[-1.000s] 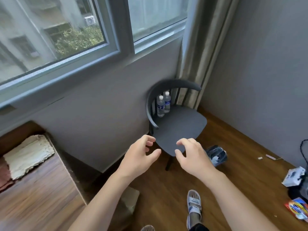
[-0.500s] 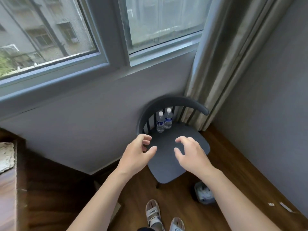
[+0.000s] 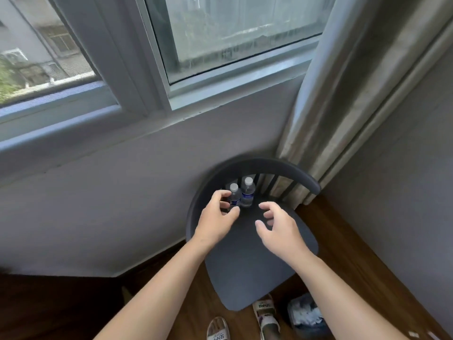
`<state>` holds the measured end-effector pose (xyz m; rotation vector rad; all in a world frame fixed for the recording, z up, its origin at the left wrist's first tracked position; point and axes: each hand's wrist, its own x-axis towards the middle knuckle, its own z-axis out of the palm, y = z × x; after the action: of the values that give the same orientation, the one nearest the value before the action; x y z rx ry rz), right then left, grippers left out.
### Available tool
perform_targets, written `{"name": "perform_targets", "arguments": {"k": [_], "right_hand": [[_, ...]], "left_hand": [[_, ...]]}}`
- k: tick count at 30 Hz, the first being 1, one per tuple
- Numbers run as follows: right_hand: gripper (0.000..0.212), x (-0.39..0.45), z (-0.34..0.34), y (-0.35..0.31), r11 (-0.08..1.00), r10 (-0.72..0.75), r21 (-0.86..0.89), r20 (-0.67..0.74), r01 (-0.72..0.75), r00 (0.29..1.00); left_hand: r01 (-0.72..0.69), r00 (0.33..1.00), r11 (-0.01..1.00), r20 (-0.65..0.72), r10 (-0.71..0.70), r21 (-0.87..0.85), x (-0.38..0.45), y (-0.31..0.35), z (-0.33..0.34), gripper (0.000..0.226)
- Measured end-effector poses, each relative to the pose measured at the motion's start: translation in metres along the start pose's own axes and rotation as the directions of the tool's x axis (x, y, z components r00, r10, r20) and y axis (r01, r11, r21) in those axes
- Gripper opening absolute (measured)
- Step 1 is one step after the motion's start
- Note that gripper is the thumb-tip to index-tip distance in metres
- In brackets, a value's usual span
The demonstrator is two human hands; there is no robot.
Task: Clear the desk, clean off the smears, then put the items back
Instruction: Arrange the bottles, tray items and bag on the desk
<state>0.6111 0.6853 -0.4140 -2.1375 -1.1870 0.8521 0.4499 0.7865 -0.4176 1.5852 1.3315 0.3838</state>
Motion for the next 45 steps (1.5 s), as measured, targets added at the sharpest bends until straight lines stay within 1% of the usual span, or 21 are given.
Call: {"name": "perform_targets", "arguments": {"k": [5,9,11,14,17,18,20,22,24,25,28,29,32,34,36,39,42,45], "right_hand": [[0.041,0.089,0.015,0.029,0.999,0.002,0.041,0.040,-0.004,0.999],[0.042,0.157,0.035,0.062,1.000,-0.007,-0.027,0.077,0.009,0.997],[0.045,0.187,0.047,0.076,0.999,-0.014,-0.039,0.098,0.018,0.995],[0.047,0.227,0.071,0.098,0.999,-0.034,-0.033,0.102,0.037,0.994],[0.051,0.251,0.094,0.113,0.998,-0.014,-0.060,0.141,0.022,0.990],[0.050,0.256,0.100,0.117,0.998,-0.015,-0.058,0.137,0.023,0.990],[0.045,0.262,0.108,0.123,0.998,-0.048,-0.033,0.084,0.051,0.995],[0.038,0.261,0.110,0.128,0.997,-0.079,0.028,0.024,0.078,0.997],[0.033,0.252,0.107,0.132,0.990,-0.111,0.090,0.016,0.109,0.994],[0.035,0.245,0.104,0.135,0.985,-0.137,0.111,0.023,0.134,0.990],[0.046,0.222,0.095,0.140,0.968,-0.201,0.160,0.030,0.193,0.979],[0.047,0.214,0.089,0.138,0.963,-0.212,0.173,0.023,0.205,0.977],[0.046,0.188,0.068,0.122,0.944,-0.270,0.192,-0.017,0.269,0.963],[0.045,0.167,0.048,0.103,0.925,-0.324,0.200,-0.030,0.323,0.946],[0.045,0.148,0.027,0.080,0.903,-0.388,0.186,-0.029,0.387,0.921],[0.041,0.118,-0.001,0.036,0.856,-0.492,0.170,-0.017,0.487,0.870],[0.039,0.086,-0.021,-0.012,0.795,-0.577,0.215,-0.023,0.567,0.817],[0.038,0.053,-0.033,-0.058,0.732,-0.644,0.278,-0.017,0.622,0.765]], "left_hand": [[0.105,0.992,0.993,-0.059,-0.108,-0.054,0.070,-0.026,0.033,0.043],[0.208,0.970,0.974,-0.106,-0.217,-0.093,0.114,-0.052,0.070,0.041],[0.222,0.959,0.966,-0.149,-0.241,-0.132,0.134,-0.067,0.090,0.044],[0.235,0.935,0.957,-0.228,-0.271,-0.172,0.158,-0.087,0.117,0.055],[0.258,0.914,0.947,-0.269,-0.303,-0.191,0.172,-0.096,0.137,0.065],[0.258,0.908,0.944,-0.283,-0.309,-0.204,0.176,-0.098,0.141,0.064],[0.240,0.890,0.944,-0.337,-0.307,-0.225,0.184,-0.101,0.146,0.054],[0.217,0.874,0.945,-0.383,-0.300,-0.246,0.187,-0.103,0.148,0.041],[0.186,0.869,0.943,-0.401,-0.288,-0.275,0.183,-0.103,0.149,0.032],[0.166,0.866,0.941,-0.413,-0.282,-0.293,0.178,-0.103,0.150,0.029],[0.112,0.860,0.941,-0.444,-0.253,-0.319,0.155,-0.101,0.146,0.036],[0.092,0.862,0.946,-0.451,-0.232,-0.312,0.145,-0.096,0.142,0.038],[0.025,0.856,0.960,-0.490,-0.164,-0.277,0.114,-0.079,0.128,0.034],[-0.001,0.858,0.959,-0.493,-0.146,-0.284,0.087,-0.059,0.113,0.038],[0.007,0.864,0.961,-0.483,-0.145,-0.275,0.058,-0.037,0.095,0.038],[0.010,0.850,0.959,-0.502,-0.158,-0.285,0.013,-0.006,0.064,0.039],[-0.052,0.809,0.949,-0.571,-0.143,-0.311,-0.036,0.027,0.031,0.040],[-0.119,0.744,0.950,-0.660,-0.108,-0.290,-0.088,0.054,-0.002,0.042]]}}
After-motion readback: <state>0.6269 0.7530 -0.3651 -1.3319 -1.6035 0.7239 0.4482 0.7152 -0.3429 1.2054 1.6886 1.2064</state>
